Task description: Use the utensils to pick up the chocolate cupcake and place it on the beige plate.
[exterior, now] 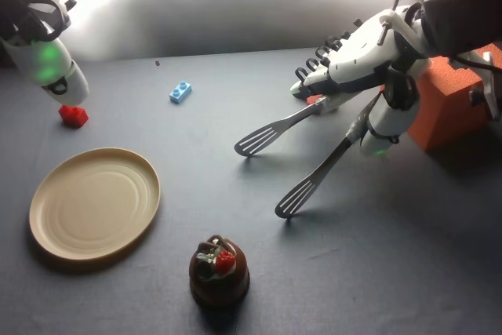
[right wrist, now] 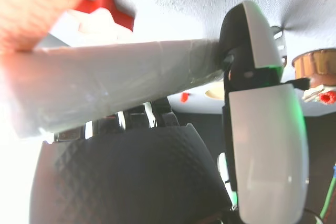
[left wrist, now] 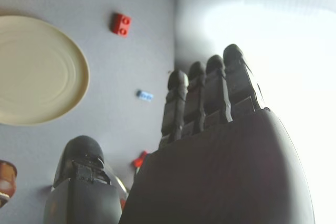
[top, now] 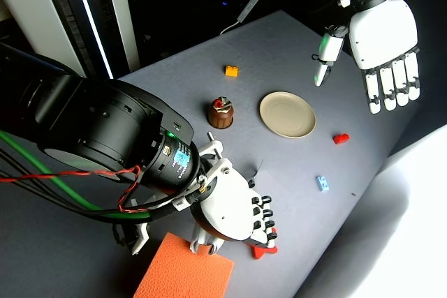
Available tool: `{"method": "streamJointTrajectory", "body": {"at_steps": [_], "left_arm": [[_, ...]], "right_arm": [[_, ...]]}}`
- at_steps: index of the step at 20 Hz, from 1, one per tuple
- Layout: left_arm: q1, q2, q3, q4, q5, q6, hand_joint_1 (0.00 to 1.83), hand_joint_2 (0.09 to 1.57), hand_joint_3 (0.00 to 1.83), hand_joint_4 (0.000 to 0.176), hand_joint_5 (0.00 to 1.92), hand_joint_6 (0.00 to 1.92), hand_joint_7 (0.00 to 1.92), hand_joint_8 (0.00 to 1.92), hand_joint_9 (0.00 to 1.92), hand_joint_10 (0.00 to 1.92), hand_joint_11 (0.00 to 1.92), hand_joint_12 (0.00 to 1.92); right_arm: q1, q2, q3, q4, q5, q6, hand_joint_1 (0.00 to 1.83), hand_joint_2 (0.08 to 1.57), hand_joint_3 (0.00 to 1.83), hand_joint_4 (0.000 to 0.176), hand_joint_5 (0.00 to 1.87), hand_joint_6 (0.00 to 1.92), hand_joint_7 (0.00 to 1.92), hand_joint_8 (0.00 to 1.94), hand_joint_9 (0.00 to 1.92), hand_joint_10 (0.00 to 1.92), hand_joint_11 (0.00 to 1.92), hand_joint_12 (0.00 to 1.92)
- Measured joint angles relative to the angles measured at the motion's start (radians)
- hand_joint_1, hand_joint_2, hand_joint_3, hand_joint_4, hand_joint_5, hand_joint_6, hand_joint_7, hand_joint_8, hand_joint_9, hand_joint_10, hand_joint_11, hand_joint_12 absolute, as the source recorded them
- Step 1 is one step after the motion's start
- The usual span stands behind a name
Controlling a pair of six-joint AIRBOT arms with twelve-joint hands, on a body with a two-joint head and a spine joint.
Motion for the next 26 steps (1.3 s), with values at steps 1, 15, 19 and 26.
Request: {"method": "streamJointTrajectory", "body": {"at_steps": [1, 15, 19, 26], "left_arm": [[0.000, 0.000, 0.000, 0.000, 0.000, 0.000, 0.04, 1.09, 0.00, 0.000, 0.09, 0.01, 0.07, 0.00, 0.03, 0.00, 0.00, 0.10], [0.000, 0.000, 0.000, 0.000, 0.000, 0.000, 0.00, 1.09, 0.00, 0.000, 0.05, 0.01, 0.04, 0.00, 0.00, 0.00, 0.00, 0.00], [0.000, 0.000, 0.000, -0.005, 0.000, 0.001, 0.00, 1.09, 0.00, 0.000, 0.06, 0.01, 0.05, 0.01, 0.02, 0.01, 0.01, 0.01], [0.001, 0.000, 0.000, -0.007, 0.000, 0.002, 0.00, 1.09, 0.00, 0.000, 0.06, 0.00, 0.04, 0.00, 0.00, 0.00, 0.00, 0.00]], "right_arm": [[-0.003, 0.000, 0.001, 0.001, 0.005, 0.002, 0.80, 1.20, 0.05, 0.000, 0.00, 0.00, 0.00, 0.00, 0.00, 0.00, 0.00, 0.00], [-0.020, -0.010, 0.011, 0.007, 0.027, 0.012, 0.75, 1.34, 0.04, 0.000, 0.14, 0.01, 0.17, 0.01, 0.20, 0.02, 0.00, 0.59], [-0.025, -0.011, 0.011, 0.007, 0.033, 0.012, 0.74, 1.31, 0.01, 0.000, 0.21, 0.01, 0.24, 0.01, 0.28, 0.03, 0.00, 0.76], [-0.027, -0.013, 0.011, 0.008, 0.037, 0.013, 0.90, 1.19, 0.00, 0.000, 0.42, 0.03, 0.52, 0.03, 0.51, 0.08, 0.01, 1.22]]}}
